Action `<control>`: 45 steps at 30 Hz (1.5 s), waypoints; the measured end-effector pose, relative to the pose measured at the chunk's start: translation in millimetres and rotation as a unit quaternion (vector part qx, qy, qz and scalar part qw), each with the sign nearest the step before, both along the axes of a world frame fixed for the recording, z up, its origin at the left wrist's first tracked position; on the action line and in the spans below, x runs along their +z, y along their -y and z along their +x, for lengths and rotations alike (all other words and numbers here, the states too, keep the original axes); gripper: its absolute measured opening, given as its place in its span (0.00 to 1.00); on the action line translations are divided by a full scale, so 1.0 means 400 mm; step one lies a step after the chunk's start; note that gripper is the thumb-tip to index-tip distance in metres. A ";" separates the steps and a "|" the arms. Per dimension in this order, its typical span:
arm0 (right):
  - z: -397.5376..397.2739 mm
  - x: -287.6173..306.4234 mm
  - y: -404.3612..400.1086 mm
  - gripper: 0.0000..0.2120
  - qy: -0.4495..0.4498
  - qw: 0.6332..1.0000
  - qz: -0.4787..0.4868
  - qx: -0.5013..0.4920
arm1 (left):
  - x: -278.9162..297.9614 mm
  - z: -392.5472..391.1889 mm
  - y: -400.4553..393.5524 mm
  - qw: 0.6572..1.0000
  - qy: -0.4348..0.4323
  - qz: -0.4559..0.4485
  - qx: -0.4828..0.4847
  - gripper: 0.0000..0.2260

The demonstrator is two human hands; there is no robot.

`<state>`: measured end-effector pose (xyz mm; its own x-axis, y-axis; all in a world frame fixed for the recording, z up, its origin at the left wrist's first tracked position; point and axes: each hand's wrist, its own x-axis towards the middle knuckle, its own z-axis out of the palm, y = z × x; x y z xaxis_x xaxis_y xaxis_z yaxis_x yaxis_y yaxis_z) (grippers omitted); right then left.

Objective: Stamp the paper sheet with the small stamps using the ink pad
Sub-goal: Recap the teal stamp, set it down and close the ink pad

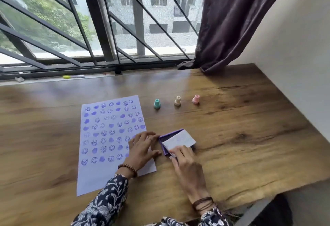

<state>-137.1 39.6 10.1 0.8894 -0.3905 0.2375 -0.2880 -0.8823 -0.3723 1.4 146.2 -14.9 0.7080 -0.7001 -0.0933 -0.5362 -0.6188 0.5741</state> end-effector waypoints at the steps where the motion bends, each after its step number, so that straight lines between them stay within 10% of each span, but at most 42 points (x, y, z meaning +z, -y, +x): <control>1: 0.003 -0.005 -0.001 0.08 -0.005 1.000 0.007 0.005 | 0.003 0.006 -0.001 1.000 -0.004 -0.008 0.001 0.21; 12: 0.085 -0.013 0.039 0.35 -0.094 0.966 0.163 -0.176 | 0.025 0.039 0.027 0.996 -0.004 -0.086 0.033 0.06; 45: 0.107 0.010 -0.011 0.33 -0.078 0.946 0.186 -0.255 | 0.014 0.094 0.027 0.996 0.021 -0.059 -0.070 0.07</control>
<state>-94.4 44.0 14.0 0.5755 -0.8091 -0.1186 -0.7180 -0.4306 -0.5469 39.1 135.4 -9.4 0.6044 -0.7963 0.0223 -0.6372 -0.4665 0.6135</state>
